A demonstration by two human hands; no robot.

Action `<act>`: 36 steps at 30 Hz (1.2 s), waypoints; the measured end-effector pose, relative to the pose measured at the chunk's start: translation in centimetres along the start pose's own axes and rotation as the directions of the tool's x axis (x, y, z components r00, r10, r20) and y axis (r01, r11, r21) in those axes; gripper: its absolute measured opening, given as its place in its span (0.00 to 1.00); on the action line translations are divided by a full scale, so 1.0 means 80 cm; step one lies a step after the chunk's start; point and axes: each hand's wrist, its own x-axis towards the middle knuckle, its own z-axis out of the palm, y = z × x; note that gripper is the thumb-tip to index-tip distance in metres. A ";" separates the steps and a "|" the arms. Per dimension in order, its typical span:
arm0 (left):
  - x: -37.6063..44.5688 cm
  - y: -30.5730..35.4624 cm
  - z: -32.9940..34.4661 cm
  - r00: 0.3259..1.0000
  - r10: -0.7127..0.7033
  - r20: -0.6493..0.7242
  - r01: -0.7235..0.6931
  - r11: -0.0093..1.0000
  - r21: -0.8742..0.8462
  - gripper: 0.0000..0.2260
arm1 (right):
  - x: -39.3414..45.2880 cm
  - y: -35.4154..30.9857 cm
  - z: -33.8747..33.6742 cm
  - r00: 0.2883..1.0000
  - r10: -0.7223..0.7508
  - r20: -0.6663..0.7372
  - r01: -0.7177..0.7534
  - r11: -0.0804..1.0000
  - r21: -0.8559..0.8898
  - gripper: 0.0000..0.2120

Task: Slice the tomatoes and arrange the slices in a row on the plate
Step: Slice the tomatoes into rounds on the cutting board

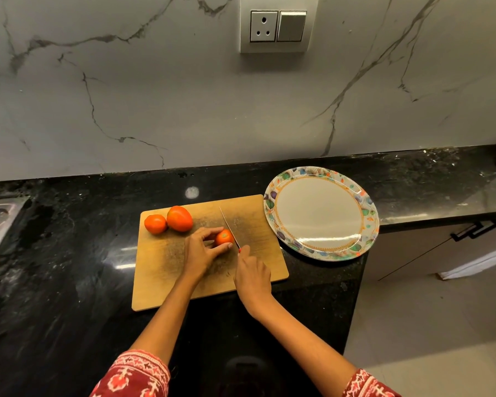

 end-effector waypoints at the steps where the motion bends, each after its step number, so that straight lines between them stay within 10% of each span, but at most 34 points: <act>1: 0.000 0.000 0.000 1.000 0.000 0.004 0.000 1.000 -0.006 0.20 | 0.002 0.000 0.000 1.000 -0.005 -0.001 0.005 1.000 0.004 0.09; 36: 0.001 0.000 -0.003 0.996 0.084 0.031 -0.086 0.994 0.061 0.17 | 0.024 0.006 0.016 0.998 -0.018 0.062 0.019 1.000 -0.005 0.10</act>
